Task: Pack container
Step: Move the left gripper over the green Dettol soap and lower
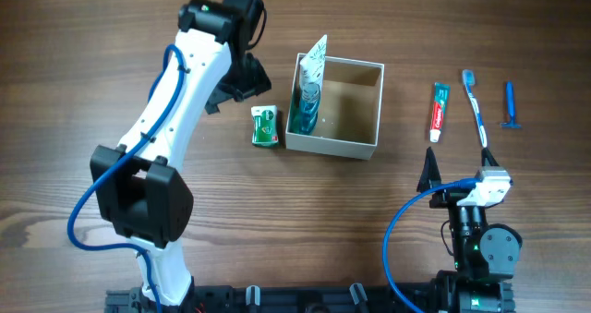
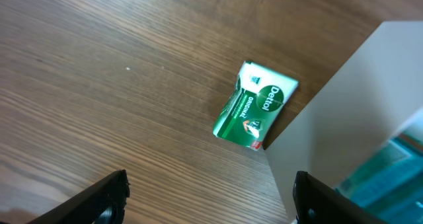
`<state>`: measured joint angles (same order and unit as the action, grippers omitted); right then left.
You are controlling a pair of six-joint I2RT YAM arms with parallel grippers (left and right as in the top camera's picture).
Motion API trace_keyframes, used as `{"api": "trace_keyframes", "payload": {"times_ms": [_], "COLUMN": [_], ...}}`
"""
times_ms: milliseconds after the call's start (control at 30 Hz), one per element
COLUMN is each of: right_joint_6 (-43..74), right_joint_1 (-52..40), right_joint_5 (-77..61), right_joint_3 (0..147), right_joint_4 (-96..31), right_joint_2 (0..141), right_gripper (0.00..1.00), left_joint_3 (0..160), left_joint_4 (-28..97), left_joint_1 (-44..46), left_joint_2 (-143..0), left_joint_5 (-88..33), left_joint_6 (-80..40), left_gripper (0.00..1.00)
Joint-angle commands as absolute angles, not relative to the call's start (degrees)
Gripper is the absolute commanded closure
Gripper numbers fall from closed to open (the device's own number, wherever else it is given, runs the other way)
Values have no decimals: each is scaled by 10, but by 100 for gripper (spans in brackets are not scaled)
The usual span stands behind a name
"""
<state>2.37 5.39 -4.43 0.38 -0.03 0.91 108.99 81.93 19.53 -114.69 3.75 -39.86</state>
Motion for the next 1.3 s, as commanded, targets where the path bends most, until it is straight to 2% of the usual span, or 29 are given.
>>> {"api": "trace_keyframes", "payload": {"times_ms": [0,400,733,1033,1267], "right_joint_6": [31,31,31,31,31], "right_joint_1": [50,50,50,50,50], "right_joint_5": [-34,-34,-34,-34,-34], "right_joint_3": [3,3,3,3,3], "right_joint_4": [1,1,1,1,1], "right_joint_2": [8,8,8,8,8], "right_gripper": [0,0,0,0,0], "left_joint_3": [1048,1004,941,917,904], "left_joint_4": [801,754,710,627,610], "left_joint_1": [193,173,172,171,171], "left_joint_2": [-1135,-1135,-1135,-1135,-1138], "left_joint_5": [15,-10,-13,-46,-47], "left_joint_6": [-411,-419,-256,-195,-182], "left_gripper": [19,21,18,19,22]}}
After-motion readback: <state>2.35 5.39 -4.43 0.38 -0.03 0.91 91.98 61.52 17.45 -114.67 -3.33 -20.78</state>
